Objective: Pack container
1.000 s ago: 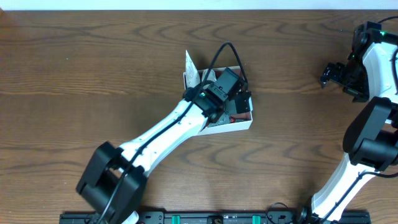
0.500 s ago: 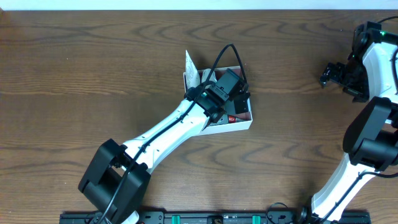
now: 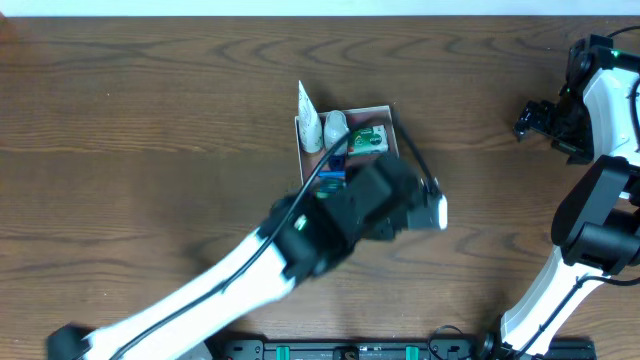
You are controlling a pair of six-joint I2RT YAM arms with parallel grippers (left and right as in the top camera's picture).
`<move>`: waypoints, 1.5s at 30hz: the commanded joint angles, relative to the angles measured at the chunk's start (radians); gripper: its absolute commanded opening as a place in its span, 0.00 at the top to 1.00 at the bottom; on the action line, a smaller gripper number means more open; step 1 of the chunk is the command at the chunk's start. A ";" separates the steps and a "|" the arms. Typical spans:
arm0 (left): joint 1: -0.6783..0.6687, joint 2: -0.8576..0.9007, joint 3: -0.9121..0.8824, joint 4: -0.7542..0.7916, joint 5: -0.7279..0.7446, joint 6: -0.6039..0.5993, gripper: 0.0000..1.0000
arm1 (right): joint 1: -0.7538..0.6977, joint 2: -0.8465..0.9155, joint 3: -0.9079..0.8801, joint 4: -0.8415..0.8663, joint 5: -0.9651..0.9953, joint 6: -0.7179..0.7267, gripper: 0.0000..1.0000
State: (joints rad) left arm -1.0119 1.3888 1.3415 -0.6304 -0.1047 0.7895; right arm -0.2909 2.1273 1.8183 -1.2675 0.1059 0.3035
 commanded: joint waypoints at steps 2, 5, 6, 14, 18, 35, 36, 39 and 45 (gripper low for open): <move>-0.026 -0.104 0.011 -0.009 -0.102 -0.001 0.46 | -0.003 0.000 0.003 0.000 0.010 0.011 0.01; 0.005 -0.153 0.011 -0.005 -0.228 -0.004 0.49 | -0.003 0.000 0.003 0.000 0.010 0.011 0.01; 0.021 -0.165 0.011 -0.002 -0.272 -0.013 0.51 | -0.003 0.000 0.003 0.000 0.010 0.011 0.01; 0.307 -0.203 0.011 0.085 -0.543 -0.344 0.18 | -0.003 0.000 0.003 0.000 0.010 0.011 0.01; 0.512 -0.199 0.011 0.093 -0.526 -0.664 0.07 | -0.003 0.000 0.003 0.000 0.010 0.011 0.01; 0.933 -0.212 0.011 0.086 0.151 -0.772 0.02 | -0.003 0.000 0.003 0.000 0.010 0.011 0.01; 0.929 -0.231 0.011 0.085 0.151 -0.772 0.02 | -0.003 0.000 0.003 0.000 0.010 0.011 0.01; 0.907 -0.306 0.011 0.077 0.150 -0.772 0.02 | -0.003 0.000 0.003 0.000 0.010 0.011 0.01; 0.886 -0.441 0.010 -0.045 0.150 -0.772 0.02 | -0.003 0.000 0.003 0.000 0.010 0.011 0.01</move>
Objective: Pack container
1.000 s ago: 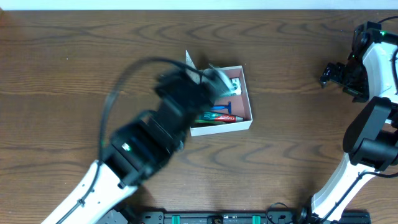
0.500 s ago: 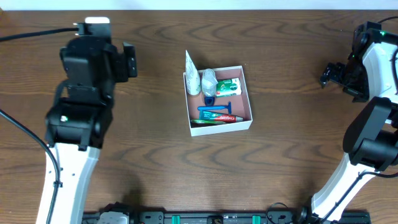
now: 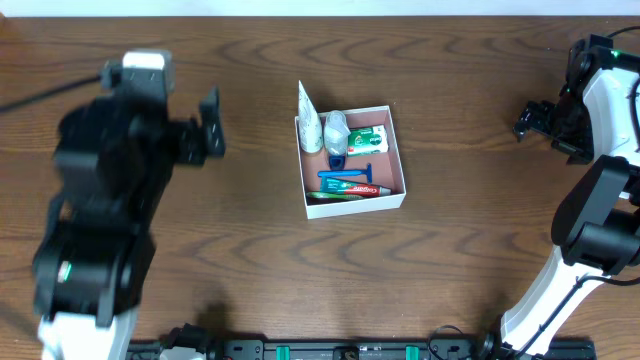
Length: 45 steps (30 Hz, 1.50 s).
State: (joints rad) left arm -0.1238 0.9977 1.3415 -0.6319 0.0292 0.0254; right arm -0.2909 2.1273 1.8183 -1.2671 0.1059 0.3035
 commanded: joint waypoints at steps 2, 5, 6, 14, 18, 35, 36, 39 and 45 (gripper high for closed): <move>-0.002 -0.083 0.006 -0.093 0.016 -0.008 0.02 | -0.003 0.000 0.003 -0.001 0.010 0.010 0.01; -0.002 -0.134 -0.016 -0.151 0.016 -0.009 0.02 | -0.003 0.000 0.003 -0.001 0.010 0.011 0.01; -0.002 -0.150 -0.029 -0.153 0.021 -0.009 0.02 | -0.003 0.000 0.003 -0.001 0.010 0.011 0.01; -0.002 -0.402 -0.171 -0.110 0.043 -0.009 0.02 | -0.003 0.000 0.003 -0.001 0.010 0.010 0.01; -0.002 -0.573 -0.261 -0.061 0.095 -0.009 0.02 | -0.003 0.000 0.003 -0.001 0.010 0.011 0.01; -0.002 -0.822 -0.955 0.352 0.179 -0.140 0.02 | -0.003 0.000 0.003 -0.001 0.010 0.011 0.01; -0.002 -0.822 -0.980 0.357 0.179 -0.140 0.02 | -0.003 0.000 0.003 -0.001 0.010 0.011 0.01; -0.002 -0.822 -1.057 0.369 0.177 -0.140 0.02 | -0.003 0.000 0.003 -0.001 0.010 0.011 0.01; -0.002 -0.822 -1.151 0.384 0.176 -0.143 0.02 | -0.003 0.000 0.003 -0.001 0.010 0.011 0.01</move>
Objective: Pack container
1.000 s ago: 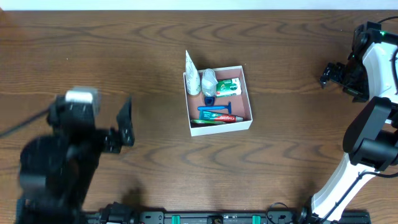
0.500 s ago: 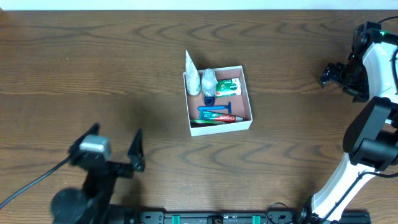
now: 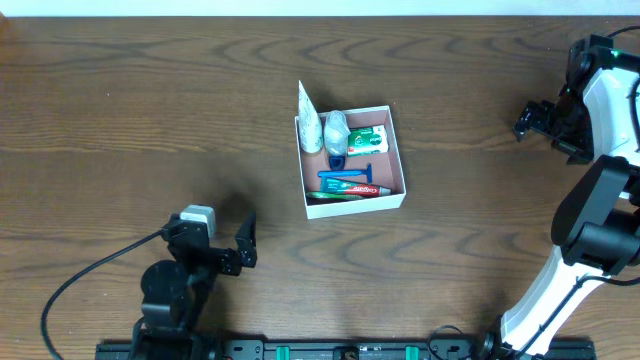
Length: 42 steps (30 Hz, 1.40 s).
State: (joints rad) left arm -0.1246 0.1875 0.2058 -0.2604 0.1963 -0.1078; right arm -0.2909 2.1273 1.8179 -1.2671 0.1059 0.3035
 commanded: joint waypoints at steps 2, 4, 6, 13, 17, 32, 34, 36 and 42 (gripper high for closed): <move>-0.001 -0.011 -0.035 0.012 0.010 -0.010 0.02 | -0.003 0.000 0.003 -0.001 0.010 0.011 0.01; -0.001 -0.011 -0.051 0.007 0.010 -0.011 0.02 | -0.003 0.000 0.003 -0.001 0.010 0.011 0.01; -0.001 -0.009 -0.058 -0.023 0.010 -0.010 0.02 | -0.003 0.000 0.003 -0.001 0.010 0.011 0.01; -0.001 -0.007 -0.058 -0.106 0.035 -0.025 0.02 | -0.003 0.000 0.003 -0.001 0.010 0.011 0.01; -0.001 -0.007 -0.058 -0.132 0.035 -0.025 0.02 | -0.003 0.000 0.003 -0.001 0.010 0.010 0.01; 0.002 -0.034 -0.058 -0.055 -0.104 -0.024 0.02 | -0.003 0.000 0.003 -0.001 0.010 0.011 0.01; 0.023 -0.068 -0.058 -0.026 -0.094 -0.025 0.02 | -0.003 0.000 0.003 -0.001 0.010 0.011 0.01; 0.045 -0.106 -0.058 0.005 -0.075 -0.025 0.02 | -0.003 0.000 0.003 -0.001 0.010 0.011 0.01; 0.081 -0.185 -0.090 0.166 -0.073 -0.025 0.02 | -0.003 0.000 0.003 -0.001 0.010 0.010 0.01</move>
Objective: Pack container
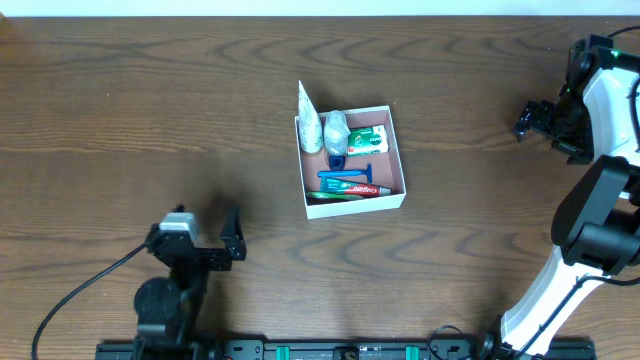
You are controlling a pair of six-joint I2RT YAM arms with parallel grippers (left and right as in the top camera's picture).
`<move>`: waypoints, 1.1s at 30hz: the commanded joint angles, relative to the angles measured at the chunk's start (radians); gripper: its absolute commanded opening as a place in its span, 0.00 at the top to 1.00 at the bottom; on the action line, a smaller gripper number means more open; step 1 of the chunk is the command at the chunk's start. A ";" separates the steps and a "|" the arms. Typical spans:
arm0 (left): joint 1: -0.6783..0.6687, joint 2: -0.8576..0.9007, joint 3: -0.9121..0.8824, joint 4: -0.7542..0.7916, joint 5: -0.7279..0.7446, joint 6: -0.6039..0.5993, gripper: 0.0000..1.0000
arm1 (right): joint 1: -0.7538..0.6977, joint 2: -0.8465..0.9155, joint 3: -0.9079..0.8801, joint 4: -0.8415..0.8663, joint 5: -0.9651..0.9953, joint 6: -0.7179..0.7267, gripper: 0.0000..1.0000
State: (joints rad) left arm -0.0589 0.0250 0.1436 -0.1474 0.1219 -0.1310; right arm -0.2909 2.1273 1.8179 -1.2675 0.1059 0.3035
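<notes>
The white open-topped container (398,166) sits at the table's centre. Inside it lie a white tube (311,128), a green box (366,139), a blue razor (347,171) and a toothpaste tube (350,188). My left gripper (233,236) is low at the front left, far from the container. Its fingers are spread and hold nothing. My right gripper (524,119) hangs at the far right edge, away from the container. It is too small to read whether it is open or shut.
The brown wooden table (150,120) stretches around the container. The left arm's base (165,300) and its cable sit at the front left edge. The right arm's white links (600,210) stand along the right edge.
The left arm has drawn slightly further left and folded a bit tighter at the front left. The container, its contents and the right arm have not moved.
At first the left arm reached over the container, covering its lower half. Then it was raised at the far left, with the packed container in full view. After that it was folded low at the front left, where it stays now.
</notes>
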 commanded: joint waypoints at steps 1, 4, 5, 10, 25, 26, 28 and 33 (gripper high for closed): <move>0.018 -0.023 -0.039 0.087 0.002 -0.002 0.02 | -0.003 0.000 0.003 0.000 0.010 0.010 0.01; 0.018 -0.023 -0.082 0.182 0.001 -0.002 0.02 | -0.003 0.000 0.003 0.000 0.010 0.011 0.01; 0.018 -0.023 -0.097 0.206 0.000 -0.002 0.02 | -0.003 0.000 0.003 0.000 0.010 0.011 0.01; 0.031 -0.024 -0.140 0.196 -0.005 0.000 0.02 | -0.003 0.000 0.003 0.000 0.010 0.011 0.01; 0.049 -0.020 -0.140 0.085 -0.010 0.002 0.02 | -0.003 0.000 0.003 0.000 0.010 0.011 0.01; 0.049 -0.020 -0.140 0.085 -0.010 0.002 0.02 | -0.003 0.000 0.003 0.000 0.010 0.011 0.01; 0.049 -0.020 -0.140 0.085 -0.010 0.002 0.02 | -0.003 0.000 0.003 0.000 0.010 0.011 0.01; 0.049 -0.020 -0.140 0.085 -0.010 0.002 0.02 | -0.003 0.000 0.003 0.000 0.010 0.011 0.01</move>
State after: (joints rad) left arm -0.0147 0.0101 0.0166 -0.0212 0.1005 -0.1310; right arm -0.2909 2.1273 1.8179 -1.2671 0.1059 0.3035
